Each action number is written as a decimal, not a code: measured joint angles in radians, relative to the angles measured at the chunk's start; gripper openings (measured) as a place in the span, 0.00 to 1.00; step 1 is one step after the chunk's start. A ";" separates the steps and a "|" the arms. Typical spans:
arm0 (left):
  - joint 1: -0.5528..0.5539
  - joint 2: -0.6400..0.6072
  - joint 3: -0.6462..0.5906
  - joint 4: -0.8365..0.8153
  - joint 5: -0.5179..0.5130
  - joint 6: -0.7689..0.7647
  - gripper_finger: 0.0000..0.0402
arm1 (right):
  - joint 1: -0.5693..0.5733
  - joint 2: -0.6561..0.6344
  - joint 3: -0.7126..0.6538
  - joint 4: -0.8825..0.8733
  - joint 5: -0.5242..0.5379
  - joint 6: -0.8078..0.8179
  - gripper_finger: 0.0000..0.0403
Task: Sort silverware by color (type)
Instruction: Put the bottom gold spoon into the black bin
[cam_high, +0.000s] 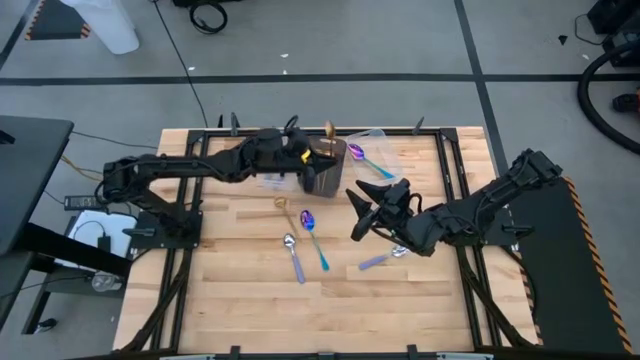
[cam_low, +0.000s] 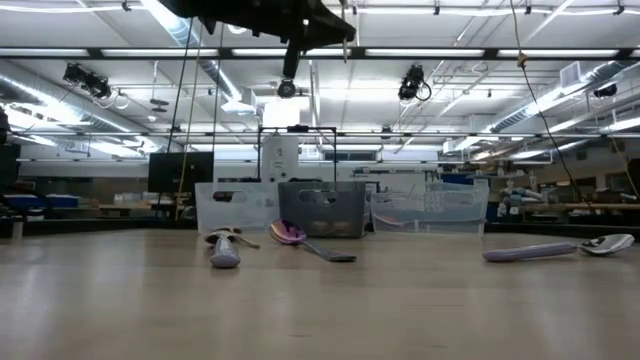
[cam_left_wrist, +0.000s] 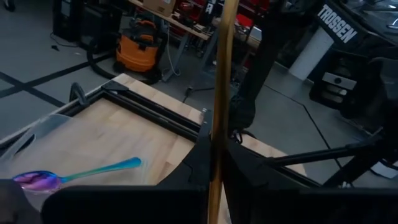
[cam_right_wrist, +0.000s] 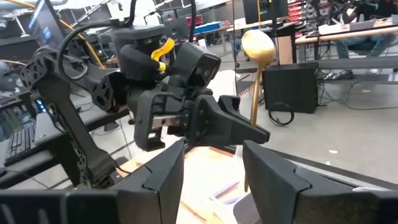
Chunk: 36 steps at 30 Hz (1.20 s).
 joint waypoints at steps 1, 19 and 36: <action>0.011 0.000 0.000 0.000 0.010 0.003 0.07 | -0.006 0.000 0.000 -0.001 -0.001 -0.004 0.43; 0.220 0.184 0.000 -0.065 0.115 0.022 0.07 | -0.280 0.001 0.000 -0.134 -0.367 0.106 0.43; 0.308 0.343 0.001 -0.211 0.122 0.051 0.07 | -0.403 0.001 0.000 -0.170 -0.446 0.091 0.43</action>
